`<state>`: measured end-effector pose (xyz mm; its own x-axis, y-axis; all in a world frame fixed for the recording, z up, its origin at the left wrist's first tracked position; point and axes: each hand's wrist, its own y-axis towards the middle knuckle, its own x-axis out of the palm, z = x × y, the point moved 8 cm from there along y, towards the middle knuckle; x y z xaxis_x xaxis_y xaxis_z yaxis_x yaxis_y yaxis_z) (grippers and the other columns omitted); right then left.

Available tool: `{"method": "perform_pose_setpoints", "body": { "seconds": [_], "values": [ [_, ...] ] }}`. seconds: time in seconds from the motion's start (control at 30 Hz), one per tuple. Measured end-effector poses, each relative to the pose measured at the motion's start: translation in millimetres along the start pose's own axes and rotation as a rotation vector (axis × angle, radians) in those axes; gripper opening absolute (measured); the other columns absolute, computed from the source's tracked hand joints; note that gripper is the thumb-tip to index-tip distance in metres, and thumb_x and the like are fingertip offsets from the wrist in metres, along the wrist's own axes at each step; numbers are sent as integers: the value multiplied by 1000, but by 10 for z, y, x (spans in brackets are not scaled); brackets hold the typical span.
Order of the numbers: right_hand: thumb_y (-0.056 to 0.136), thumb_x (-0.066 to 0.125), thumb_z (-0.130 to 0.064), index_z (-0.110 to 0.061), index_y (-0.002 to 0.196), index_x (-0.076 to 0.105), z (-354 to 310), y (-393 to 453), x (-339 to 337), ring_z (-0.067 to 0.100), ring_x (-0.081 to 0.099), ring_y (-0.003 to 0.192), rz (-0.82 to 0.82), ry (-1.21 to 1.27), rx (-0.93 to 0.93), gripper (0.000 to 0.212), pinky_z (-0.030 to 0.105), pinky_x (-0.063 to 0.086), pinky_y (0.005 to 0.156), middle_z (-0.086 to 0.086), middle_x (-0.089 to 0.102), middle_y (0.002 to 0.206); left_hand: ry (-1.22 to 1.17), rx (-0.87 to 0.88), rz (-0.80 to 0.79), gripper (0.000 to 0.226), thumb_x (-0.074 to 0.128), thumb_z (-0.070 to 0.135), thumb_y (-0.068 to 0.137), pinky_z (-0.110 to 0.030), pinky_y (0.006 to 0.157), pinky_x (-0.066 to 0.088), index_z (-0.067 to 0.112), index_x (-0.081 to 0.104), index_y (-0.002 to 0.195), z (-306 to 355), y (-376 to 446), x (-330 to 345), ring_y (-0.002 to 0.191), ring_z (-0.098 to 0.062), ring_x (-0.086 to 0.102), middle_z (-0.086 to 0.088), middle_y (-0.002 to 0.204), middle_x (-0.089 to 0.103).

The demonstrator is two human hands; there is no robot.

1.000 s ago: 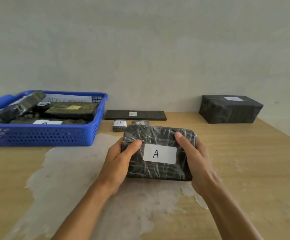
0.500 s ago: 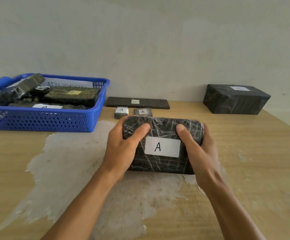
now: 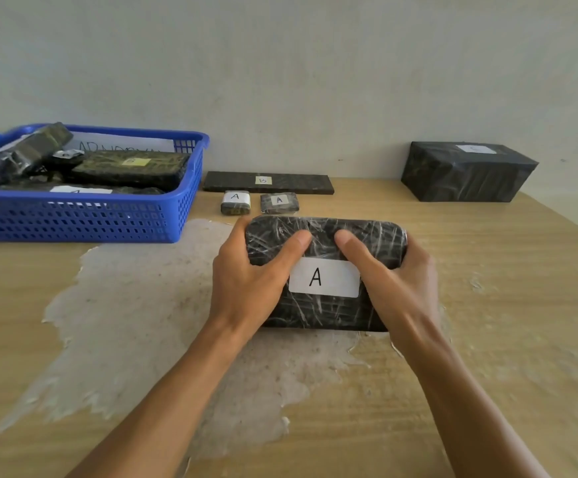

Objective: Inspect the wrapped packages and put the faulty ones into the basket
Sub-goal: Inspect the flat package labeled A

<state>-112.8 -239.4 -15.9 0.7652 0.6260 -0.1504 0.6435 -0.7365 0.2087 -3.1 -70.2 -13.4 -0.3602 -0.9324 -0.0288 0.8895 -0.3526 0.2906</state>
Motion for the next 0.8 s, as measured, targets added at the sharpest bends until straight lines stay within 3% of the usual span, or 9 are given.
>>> {"method": "perform_pose_setpoints", "body": {
  "seconds": [0.13, 0.23, 0.37, 0.47, 0.57, 0.63, 0.7, 0.8],
  "values": [
    [93, 56, -57, -16, 84, 58, 106, 43, -16, 40, 70, 84, -35, 84, 79, 42, 65, 57, 72, 9, 71, 84, 18, 2, 9, 33, 78, 35, 85, -39, 90, 59, 24, 65, 114, -16, 18, -21, 93, -6, 73, 9, 100, 77],
    [88, 52, -63, -24, 73, 50, 99, 53, -22, 41, 62, 74, -25, 52, 60, 42, 67, 55, 70, 6, 60, 76, 27, -11, -11, 39, 78, 41, 84, -44, 92, 57, 24, 64, 116, -63, 41, -4, 97, -10, 73, 9, 102, 77],
    [84, 50, -69, -23, 72, 49, 130, 69, -48, 28, 54, 68, -5, 17, 55, 48, 66, 55, 69, 5, 55, 72, 41, -13, -97, 34, 61, 47, 95, -47, 100, 53, 26, 62, 122, -91, 66, 38, 107, -10, 69, 9, 111, 74],
    [95, 49, -61, -12, 80, 52, 145, 89, -38, 25, 55, 70, -54, 32, 56, 51, 56, 57, 71, 12, 56, 75, 29, -15, -112, 40, 48, 48, 98, -46, 106, 48, 27, 59, 129, -100, 81, 32, 116, -10, 65, 10, 120, 71],
    [106, 40, -40, 2, 95, 54, 150, 92, 0, 25, 60, 78, -136, 79, 57, 45, 44, 55, 75, 19, 64, 85, 0, -24, -80, 23, 49, 38, 102, -51, 100, 51, 29, 64, 117, -124, 117, -19, 107, -16, 69, 5, 110, 75],
    [102, 40, -43, -2, 97, 55, 159, 84, 8, 30, 63, 83, -145, 54, 49, 44, 51, 56, 81, 19, 66, 91, -13, -40, -65, 20, 51, 37, 100, -54, 98, 52, 30, 65, 112, -138, 131, -41, 105, -20, 70, 3, 106, 76],
    [98, 41, -48, -6, 91, 53, 155, 77, 9, 29, 54, 75, -128, 23, 29, 44, 54, 53, 72, 16, 58, 82, -8, -40, -68, 21, 51, 41, 98, -54, 98, 52, 32, 65, 110, -127, 131, -41, 105, -21, 70, 2, 106, 76],
    [99, 42, -47, -8, 86, 51, 159, 82, 0, 22, 45, 69, -86, 27, 28, 42, 47, 44, 61, 7, 50, 78, -2, -48, -119, 16, 47, 33, 103, -49, 96, 54, 33, 61, 110, -138, 133, -6, 105, -16, 70, 3, 109, 74]
  ]
}}
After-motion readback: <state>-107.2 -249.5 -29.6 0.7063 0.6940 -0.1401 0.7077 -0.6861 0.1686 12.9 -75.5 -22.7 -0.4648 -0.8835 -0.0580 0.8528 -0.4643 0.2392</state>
